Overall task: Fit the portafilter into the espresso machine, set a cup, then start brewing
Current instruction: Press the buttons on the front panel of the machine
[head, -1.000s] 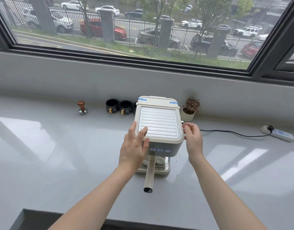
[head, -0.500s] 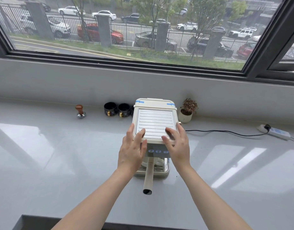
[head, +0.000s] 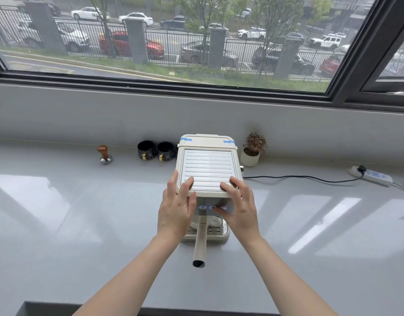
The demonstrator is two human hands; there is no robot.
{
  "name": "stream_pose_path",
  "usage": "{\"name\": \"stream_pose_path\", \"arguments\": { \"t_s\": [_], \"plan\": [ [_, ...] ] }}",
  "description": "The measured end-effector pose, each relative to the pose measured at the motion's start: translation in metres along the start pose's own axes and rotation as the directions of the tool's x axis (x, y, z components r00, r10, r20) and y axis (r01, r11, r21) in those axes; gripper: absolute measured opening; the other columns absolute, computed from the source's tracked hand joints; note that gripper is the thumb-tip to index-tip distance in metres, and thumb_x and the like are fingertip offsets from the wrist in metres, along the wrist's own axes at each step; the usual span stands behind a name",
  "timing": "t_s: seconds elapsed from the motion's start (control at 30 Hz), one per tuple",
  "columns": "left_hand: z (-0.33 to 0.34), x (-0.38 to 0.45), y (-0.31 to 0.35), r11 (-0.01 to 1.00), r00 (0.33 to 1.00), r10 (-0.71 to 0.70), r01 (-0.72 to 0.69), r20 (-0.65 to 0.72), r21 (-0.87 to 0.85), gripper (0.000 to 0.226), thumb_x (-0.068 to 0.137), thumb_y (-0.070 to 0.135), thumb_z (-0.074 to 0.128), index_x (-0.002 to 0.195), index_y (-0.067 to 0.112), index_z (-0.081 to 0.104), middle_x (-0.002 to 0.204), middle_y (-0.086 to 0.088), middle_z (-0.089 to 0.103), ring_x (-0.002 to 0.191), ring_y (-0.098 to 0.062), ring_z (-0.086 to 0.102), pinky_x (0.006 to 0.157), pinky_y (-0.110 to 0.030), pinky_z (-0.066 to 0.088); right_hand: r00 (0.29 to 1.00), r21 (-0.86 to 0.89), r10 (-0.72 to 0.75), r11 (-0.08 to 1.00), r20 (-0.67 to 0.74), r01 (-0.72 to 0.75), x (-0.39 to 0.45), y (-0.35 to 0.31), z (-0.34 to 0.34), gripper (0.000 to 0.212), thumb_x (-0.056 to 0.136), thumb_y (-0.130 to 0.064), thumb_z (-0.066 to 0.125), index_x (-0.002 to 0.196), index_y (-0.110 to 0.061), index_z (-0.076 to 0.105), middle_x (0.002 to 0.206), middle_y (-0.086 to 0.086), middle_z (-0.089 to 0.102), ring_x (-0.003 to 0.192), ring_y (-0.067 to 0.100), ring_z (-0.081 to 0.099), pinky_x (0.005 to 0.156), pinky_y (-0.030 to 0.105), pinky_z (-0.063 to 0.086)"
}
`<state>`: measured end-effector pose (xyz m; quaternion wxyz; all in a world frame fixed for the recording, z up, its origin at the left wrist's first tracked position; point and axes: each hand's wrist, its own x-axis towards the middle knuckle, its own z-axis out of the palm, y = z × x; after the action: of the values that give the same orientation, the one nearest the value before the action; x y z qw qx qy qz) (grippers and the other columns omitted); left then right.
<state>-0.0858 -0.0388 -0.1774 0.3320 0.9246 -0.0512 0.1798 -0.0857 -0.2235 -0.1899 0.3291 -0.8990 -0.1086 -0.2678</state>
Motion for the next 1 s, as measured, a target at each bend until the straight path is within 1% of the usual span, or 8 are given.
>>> {"name": "stream_pose_path", "arguments": {
  "t_s": [0.23, 0.33, 0.53, 0.77, 1.0],
  "plan": [
    [0.0003, -0.0007, 0.0005, 1.0, 1.0, 0.001, -0.001, -0.007, -0.006, 0.043, 0.094, 0.046, 0.029, 0.132, 0.034, 0.043, 0.154, -0.002, 0.024, 0.118, -0.032, 0.045, 0.077, -0.045, 0.053, 0.998, 0.001, 0.044, 0.999, -0.034, -0.044, -0.0026, -0.0015, 0.0047, 0.06, 0.069, -0.041, 0.077, 0.122, -0.035, 0.049, 0.136, -0.011, 0.041, 0.123, 0.022, 0.043, 0.081, 0.022, 0.043],
    [0.0, -0.0007, 0.0004, 1.0, 1.0, -0.004, 0.004, -0.004, -0.009, 0.043, 0.094, 0.046, 0.029, 0.132, 0.034, 0.043, 0.154, -0.002, 0.023, 0.118, -0.031, 0.045, 0.078, -0.045, 0.053, 0.998, -0.016, 0.041, 0.999, -0.044, -0.042, -0.0042, -0.0014, 0.0066, 0.06, 0.07, -0.042, 0.077, 0.123, -0.036, 0.049, 0.137, -0.012, 0.04, 0.123, 0.021, 0.043, 0.079, 0.022, 0.044],
    [-0.0002, -0.0006, 0.0001, 1.0, 1.0, -0.002, 0.002, 0.0, -0.01, 0.043, 0.094, 0.044, 0.03, 0.132, 0.032, 0.044, 0.155, -0.003, 0.024, 0.117, -0.032, 0.045, 0.079, -0.045, 0.053, 0.998, -0.022, 0.029, 0.999, -0.047, -0.03, -0.004, 0.0006, 0.008, 0.06, 0.071, -0.041, 0.077, 0.124, -0.034, 0.049, 0.136, -0.011, 0.041, 0.122, 0.024, 0.044, 0.083, 0.023, 0.044],
    [0.0005, -0.0011, -0.0011, 1.0, 1.0, 0.008, -0.009, -0.008, -0.005, 0.042, 0.094, 0.047, 0.027, 0.131, 0.035, 0.043, 0.154, -0.001, 0.023, 0.116, -0.031, 0.046, 0.077, -0.044, 0.053, 0.998, -0.023, 0.025, 0.999, -0.055, -0.026, -0.0055, -0.0009, 0.0085, 0.062, 0.07, -0.036, 0.079, 0.124, -0.032, 0.048, 0.135, -0.01, 0.041, 0.122, 0.025, 0.044, 0.079, 0.023, 0.046],
    [0.0013, -0.0008, -0.0027, 1.0, 1.0, 0.008, -0.008, 0.0, 0.0, 0.043, 0.093, 0.048, 0.026, 0.131, 0.036, 0.042, 0.154, -0.001, 0.023, 0.116, -0.03, 0.045, 0.077, -0.044, 0.053, 0.999, -0.008, 0.002, 1.0, -0.05, -0.002, -0.0072, 0.0003, 0.0085, 0.061, 0.073, -0.03, 0.079, 0.126, -0.028, 0.047, 0.136, -0.008, 0.041, 0.125, 0.027, 0.046, 0.088, 0.029, 0.047]
  ]
}}
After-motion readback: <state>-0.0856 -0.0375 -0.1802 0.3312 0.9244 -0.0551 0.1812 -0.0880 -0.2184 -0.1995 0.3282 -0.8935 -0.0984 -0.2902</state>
